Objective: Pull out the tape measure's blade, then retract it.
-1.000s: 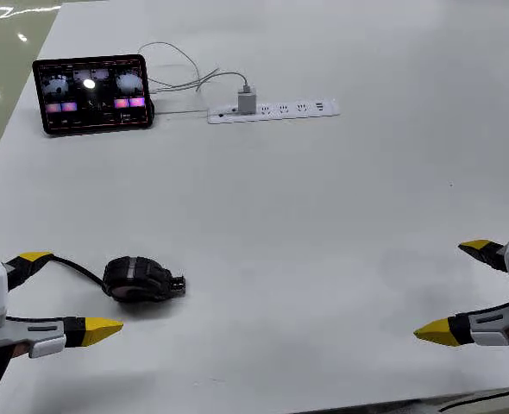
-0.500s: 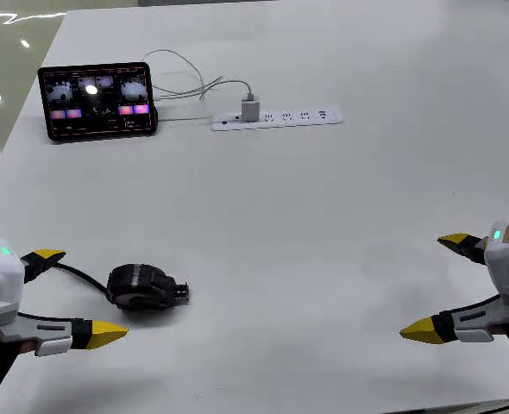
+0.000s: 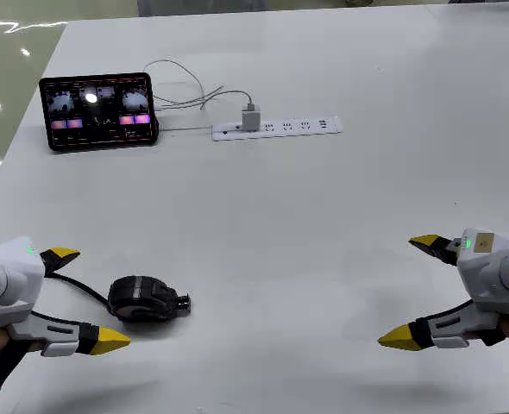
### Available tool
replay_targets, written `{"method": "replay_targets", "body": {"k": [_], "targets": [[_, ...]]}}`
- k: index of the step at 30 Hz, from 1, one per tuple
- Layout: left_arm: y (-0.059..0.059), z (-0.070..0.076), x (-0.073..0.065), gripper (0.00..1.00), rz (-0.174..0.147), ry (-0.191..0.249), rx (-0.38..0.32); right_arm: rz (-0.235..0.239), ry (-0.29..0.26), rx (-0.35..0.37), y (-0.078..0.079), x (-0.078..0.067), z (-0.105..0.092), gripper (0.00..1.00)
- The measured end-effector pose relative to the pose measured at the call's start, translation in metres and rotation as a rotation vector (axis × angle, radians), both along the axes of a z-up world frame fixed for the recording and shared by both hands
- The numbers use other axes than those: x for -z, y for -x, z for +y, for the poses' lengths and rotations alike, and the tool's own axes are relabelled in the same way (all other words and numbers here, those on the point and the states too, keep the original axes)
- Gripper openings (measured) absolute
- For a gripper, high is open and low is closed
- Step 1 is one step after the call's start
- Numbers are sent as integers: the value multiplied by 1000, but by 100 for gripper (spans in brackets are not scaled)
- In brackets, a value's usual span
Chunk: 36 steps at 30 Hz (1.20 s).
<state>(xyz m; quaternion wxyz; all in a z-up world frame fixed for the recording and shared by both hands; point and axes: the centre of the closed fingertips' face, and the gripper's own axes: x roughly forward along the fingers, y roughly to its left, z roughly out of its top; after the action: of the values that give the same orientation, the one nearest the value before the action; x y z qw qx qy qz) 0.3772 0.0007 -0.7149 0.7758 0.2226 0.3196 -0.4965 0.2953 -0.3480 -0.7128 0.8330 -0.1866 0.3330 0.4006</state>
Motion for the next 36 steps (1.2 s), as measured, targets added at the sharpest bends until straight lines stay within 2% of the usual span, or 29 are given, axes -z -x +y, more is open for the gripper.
{"method": "replay_targets", "body": {"k": [6,9,10,12,13,15,16,18,23,27,29,31,36], "targets": [[2,-10,0,97,7,-34,80,7,-2,-32,-7,1,16,99],[4,-13,1,93,7,-53,114,-9,-7,-56,-12,-1,25,99],[4,-14,1,93,12,-54,119,-11,-7,-56,-13,-1,27,99],[3,-16,1,96,1,-55,133,-10,-13,-67,-16,-2,34,99],[4,-17,2,95,10,-59,140,-12,-16,-71,-17,-3,37,99],[3,-17,4,95,1,-79,159,-24,-25,-117,-18,-4,46,99],[4,-17,4,94,5,-87,175,-37,-12,-143,-20,-4,50,99],[3,-19,4,94,0,-91,192,-41,-15,-156,-23,-3,55,99],[3,-21,5,90,11,-111,228,-46,-29,-176,-31,-3,72,99],[2,-22,6,86,8,-134,270,-52,-37,-196,-38,2,87,99],[2,-21,7,83,-9,-162,320,-71,-52,-210,-40,4,97,99],[2,-22,12,81,-11,-183,345,-65,-45,-217,-42,11,103,99],[1,-26,17,76,7,-202,370,-58,-40,-243,-43,20,117,99]]}}
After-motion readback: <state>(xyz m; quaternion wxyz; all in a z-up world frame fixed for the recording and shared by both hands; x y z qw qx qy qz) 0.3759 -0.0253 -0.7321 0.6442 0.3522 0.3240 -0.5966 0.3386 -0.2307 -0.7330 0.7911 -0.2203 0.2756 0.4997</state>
